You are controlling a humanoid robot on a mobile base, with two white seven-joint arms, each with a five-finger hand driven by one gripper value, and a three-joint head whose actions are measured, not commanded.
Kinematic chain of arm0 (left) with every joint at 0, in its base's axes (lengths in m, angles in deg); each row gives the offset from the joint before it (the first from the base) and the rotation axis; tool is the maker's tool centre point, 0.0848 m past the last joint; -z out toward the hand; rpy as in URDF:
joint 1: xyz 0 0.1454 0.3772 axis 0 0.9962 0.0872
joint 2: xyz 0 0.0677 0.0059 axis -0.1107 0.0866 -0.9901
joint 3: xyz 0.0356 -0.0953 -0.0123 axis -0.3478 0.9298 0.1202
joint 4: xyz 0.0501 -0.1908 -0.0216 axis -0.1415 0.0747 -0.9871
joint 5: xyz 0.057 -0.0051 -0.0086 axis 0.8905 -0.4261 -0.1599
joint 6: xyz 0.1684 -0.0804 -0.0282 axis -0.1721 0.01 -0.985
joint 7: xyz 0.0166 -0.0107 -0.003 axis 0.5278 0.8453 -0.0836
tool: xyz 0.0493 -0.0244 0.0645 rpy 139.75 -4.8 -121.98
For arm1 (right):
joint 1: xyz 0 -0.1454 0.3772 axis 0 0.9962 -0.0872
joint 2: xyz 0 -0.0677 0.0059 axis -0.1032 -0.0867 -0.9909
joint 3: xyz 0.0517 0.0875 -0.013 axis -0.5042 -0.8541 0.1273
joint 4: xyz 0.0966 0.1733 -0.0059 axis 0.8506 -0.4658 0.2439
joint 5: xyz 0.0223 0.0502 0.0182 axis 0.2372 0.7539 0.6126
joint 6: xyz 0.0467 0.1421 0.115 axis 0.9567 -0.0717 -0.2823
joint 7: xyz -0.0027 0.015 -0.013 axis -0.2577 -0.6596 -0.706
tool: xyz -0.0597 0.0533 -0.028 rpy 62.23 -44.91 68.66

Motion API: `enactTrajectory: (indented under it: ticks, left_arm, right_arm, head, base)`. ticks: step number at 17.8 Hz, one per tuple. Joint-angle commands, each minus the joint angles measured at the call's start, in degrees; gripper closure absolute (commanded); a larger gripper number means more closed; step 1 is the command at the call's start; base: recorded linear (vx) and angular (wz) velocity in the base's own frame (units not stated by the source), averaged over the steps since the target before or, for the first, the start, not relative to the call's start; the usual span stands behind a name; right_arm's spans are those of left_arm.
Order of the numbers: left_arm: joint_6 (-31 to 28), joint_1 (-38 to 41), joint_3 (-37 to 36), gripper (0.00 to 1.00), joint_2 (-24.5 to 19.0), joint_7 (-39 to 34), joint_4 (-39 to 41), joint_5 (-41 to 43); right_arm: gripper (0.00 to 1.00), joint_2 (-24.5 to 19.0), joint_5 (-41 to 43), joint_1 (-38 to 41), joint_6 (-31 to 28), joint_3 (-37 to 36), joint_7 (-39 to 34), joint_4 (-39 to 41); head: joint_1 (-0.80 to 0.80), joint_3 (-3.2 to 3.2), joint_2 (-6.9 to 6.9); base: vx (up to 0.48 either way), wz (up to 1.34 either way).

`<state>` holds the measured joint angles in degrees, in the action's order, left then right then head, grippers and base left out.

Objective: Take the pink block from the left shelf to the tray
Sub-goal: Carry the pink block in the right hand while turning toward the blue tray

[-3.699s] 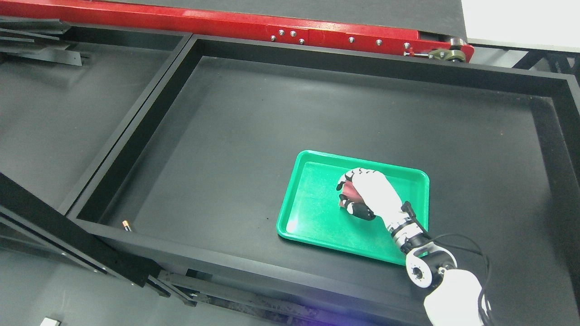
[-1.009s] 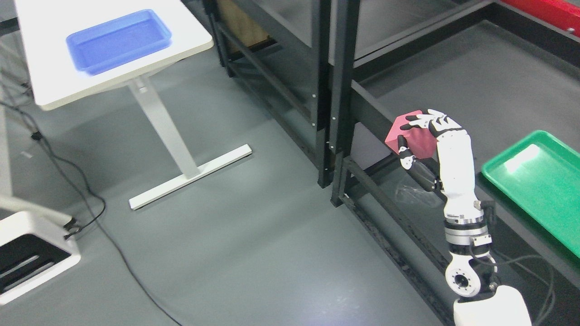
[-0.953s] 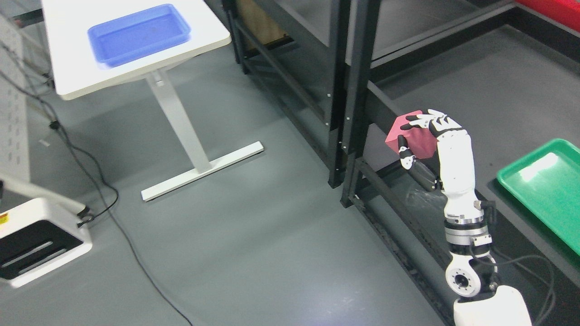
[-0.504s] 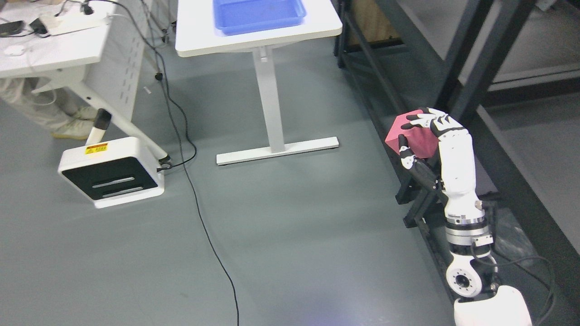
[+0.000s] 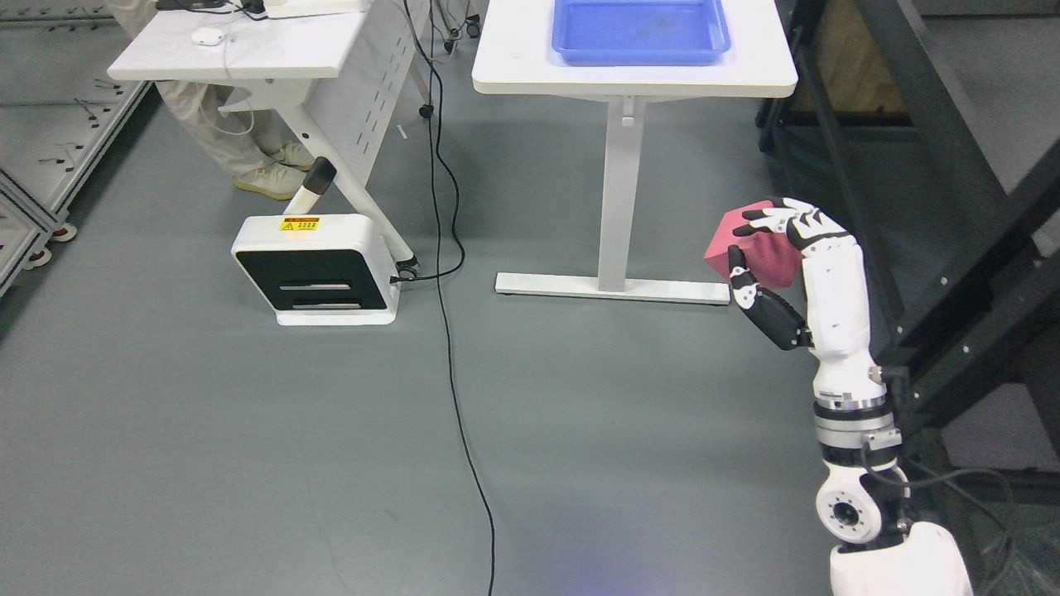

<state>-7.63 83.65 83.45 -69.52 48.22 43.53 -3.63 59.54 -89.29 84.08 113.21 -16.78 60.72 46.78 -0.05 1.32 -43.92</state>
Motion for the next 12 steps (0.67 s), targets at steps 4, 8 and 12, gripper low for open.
enactTrajectory:
  ticks: [4,8,12]
  left_arm:
    - [0.02,-1.67,0.0,0.0,-1.0,-0.05,1.0,0.0]
    - [0.02,-1.67,0.0,0.0,-1.0,-0.05,1.0,0.0]
    - [0.02,-1.67,0.0,0.0,-1.0,-0.05,1.0,0.0]
  right_arm:
    - [0.96,1.0,0.03,2.11,0.02,1.38,-0.01,0.11]
    - [0.96,1.0,0.03,2.2,0.46,1.38,0.08,0.11]
    - [0.96,1.0,0.03,2.2,0.9,1.47,0.08,0.11]
  head:
    - [0.0,0.0,0.0]
    - [0.0,0.0,0.0]
    - [0.0,0.0,-0.01]
  base:
    - [0.22,0.18]
    - [0.288,-0.03]
    - [0.34,-0.11]
